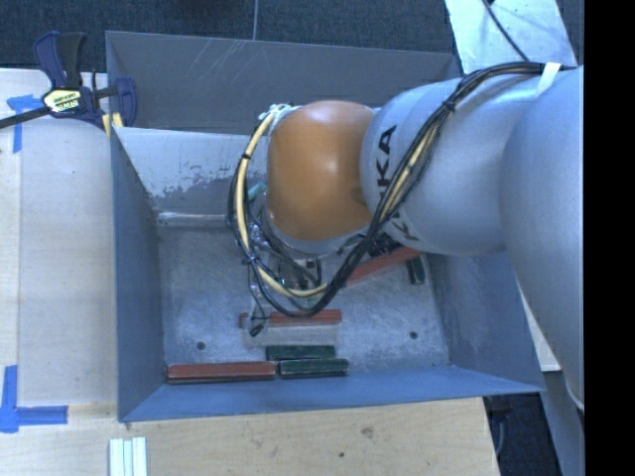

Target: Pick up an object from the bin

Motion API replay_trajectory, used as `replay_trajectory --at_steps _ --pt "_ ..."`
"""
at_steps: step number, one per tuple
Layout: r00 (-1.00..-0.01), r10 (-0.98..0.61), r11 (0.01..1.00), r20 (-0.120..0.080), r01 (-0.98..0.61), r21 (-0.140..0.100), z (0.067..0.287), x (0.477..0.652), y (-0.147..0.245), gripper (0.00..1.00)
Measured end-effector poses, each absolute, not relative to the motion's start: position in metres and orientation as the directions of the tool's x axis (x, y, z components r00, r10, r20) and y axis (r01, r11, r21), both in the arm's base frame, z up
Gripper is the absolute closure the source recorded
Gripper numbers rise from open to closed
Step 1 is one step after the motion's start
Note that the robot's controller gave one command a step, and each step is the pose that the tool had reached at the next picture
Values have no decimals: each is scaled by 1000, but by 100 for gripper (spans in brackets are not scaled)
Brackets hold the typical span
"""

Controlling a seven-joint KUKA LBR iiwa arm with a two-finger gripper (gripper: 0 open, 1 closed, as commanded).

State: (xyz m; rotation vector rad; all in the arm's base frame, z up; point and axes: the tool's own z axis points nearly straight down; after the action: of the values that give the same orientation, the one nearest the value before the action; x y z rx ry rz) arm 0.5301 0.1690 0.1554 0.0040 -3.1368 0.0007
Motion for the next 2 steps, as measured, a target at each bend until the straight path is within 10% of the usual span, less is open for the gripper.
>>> replay_trajectory --at_steps 1,2 --pt "-996 -84 996 7 -84 -3 77 499 107 0" --pt "-996 -86 996 -2 -86 0 82 502 111 100"
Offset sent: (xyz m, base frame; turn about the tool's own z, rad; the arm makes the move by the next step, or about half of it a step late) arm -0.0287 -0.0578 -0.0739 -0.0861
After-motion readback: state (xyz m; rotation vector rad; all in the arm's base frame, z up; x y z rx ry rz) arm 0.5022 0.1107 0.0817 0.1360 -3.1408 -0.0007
